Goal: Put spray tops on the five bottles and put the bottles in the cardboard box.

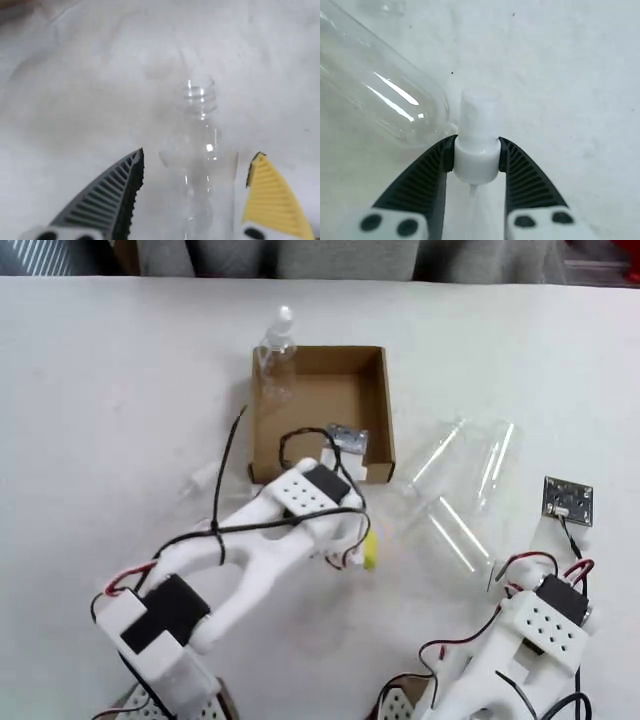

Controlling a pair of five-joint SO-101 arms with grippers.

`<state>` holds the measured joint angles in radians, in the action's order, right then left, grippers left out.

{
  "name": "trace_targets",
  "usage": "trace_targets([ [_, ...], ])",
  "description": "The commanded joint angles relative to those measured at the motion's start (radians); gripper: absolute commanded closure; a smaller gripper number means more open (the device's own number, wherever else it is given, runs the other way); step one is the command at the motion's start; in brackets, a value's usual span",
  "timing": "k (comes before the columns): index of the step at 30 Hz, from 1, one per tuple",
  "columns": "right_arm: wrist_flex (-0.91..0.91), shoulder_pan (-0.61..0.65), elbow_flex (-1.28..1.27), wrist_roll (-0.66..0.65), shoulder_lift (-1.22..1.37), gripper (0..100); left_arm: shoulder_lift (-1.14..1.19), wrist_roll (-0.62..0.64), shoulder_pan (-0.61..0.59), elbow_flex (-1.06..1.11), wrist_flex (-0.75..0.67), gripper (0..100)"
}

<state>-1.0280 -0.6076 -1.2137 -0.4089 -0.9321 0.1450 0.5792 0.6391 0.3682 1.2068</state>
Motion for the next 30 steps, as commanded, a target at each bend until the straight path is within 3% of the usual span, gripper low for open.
trace_targets([
  [1, 0.012, 0.01, 0.008, -0.009, -0.016, 98.1, -0.004, -0.012, -0.031, -0.054, 0.012, 67],
  [23, 0.012, 0.01, 0.008, -0.009, -0.016, 98.1, 0.002, 0.123, -0.033, -0.084, 0.018, 71],
  [30, 0.012, 0.01, 0.008, -0.009, -0.016, 98.1, 0.122, 0.124, -0.008, -0.087, 0.018, 71],
])
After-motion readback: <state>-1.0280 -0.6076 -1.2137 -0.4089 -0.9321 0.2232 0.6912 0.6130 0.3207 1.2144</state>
